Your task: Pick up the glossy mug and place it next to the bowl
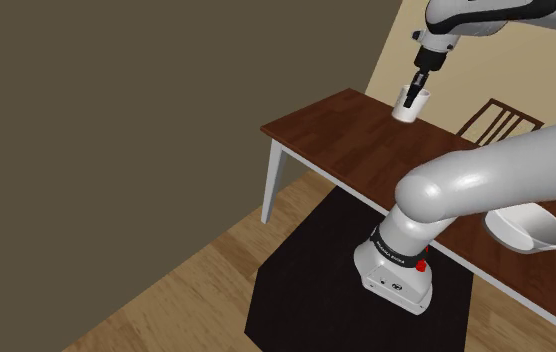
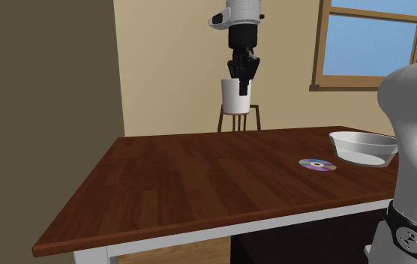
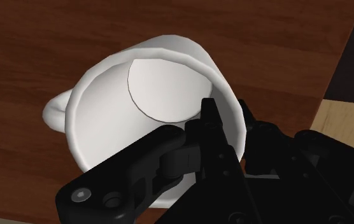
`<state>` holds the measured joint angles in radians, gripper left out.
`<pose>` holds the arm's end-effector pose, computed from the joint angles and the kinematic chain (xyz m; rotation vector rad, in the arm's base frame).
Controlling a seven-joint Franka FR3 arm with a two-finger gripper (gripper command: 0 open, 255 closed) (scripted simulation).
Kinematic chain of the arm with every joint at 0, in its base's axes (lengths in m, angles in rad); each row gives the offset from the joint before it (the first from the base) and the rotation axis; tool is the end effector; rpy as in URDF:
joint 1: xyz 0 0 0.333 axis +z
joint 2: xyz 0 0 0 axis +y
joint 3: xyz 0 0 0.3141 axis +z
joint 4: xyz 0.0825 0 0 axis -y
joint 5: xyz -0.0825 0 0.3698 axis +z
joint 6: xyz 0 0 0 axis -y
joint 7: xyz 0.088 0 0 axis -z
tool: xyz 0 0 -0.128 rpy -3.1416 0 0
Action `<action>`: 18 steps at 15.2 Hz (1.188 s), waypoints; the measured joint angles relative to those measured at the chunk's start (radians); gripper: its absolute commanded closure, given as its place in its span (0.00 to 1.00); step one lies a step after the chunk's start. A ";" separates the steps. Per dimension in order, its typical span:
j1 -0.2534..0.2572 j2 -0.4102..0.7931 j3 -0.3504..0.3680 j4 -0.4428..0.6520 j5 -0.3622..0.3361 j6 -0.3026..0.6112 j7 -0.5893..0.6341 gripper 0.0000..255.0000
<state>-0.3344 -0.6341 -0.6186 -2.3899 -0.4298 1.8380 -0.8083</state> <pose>0.1737 -0.3479 0.4773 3.0901 0.1063 -0.0638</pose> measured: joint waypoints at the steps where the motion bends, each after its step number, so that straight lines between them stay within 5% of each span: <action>1: -0.014 -0.017 -0.011 -0.001 -0.013 -0.011 -0.020 1.00; 9: -0.108 -0.086 -0.134 0.016 -0.113 -0.041 -0.196 1.00; 18: -0.156 -0.090 -0.312 0.123 -0.197 -0.058 -0.415 1.00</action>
<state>-0.4909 -0.7236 -0.9306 -2.2668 -0.6268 1.7799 -1.2237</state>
